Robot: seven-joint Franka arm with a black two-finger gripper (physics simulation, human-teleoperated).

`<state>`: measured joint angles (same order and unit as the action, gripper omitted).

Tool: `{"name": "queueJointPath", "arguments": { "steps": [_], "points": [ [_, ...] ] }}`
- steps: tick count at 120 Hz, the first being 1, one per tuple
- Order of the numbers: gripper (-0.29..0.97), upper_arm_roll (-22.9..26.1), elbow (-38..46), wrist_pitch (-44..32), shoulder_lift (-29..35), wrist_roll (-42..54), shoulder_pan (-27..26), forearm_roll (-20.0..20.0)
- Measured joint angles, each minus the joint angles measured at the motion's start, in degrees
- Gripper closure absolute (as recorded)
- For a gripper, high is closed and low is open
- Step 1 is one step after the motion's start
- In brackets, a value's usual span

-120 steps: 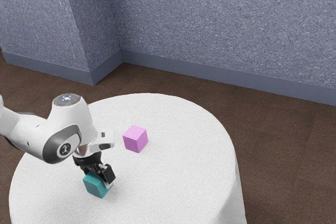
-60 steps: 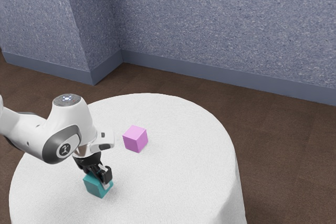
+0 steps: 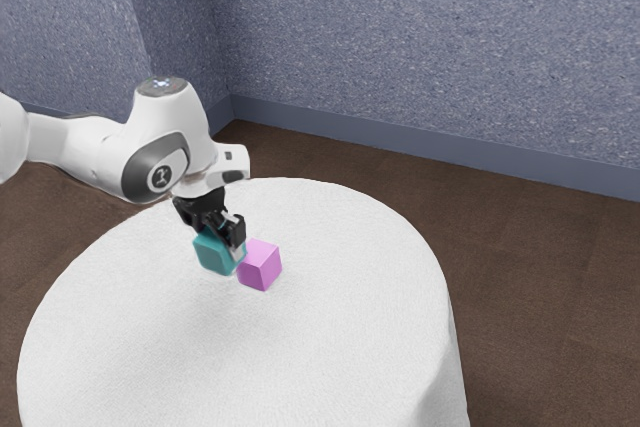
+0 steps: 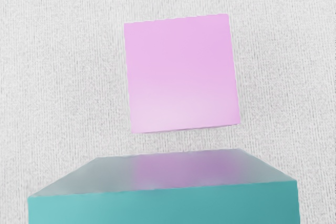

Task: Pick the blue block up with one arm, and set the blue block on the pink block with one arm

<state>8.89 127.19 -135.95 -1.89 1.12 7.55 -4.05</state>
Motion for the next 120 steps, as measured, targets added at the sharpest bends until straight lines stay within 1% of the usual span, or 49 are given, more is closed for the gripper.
{"name": "queueJointPath", "arguments": {
  "steps": [15,29,71,100,120],
  "points": [
    [0.33,0.06,-8.49,5.77,-4.39,-0.17,0.21,-0.96],
    [0.33,0.08,-12.04,9.09,-8.43,-0.25,0.75,-1.34],
    [0.33,-0.08,-17.99,14.19,-13.46,-0.26,-0.94,-1.85],
    [0.33,-0.16,-21.58,16.04,-15.52,-0.21,-2.14,-1.92],
    [0.34,-0.25,-22.11,16.19,-16.45,-0.19,-2.26,-1.89]
  ]
}}
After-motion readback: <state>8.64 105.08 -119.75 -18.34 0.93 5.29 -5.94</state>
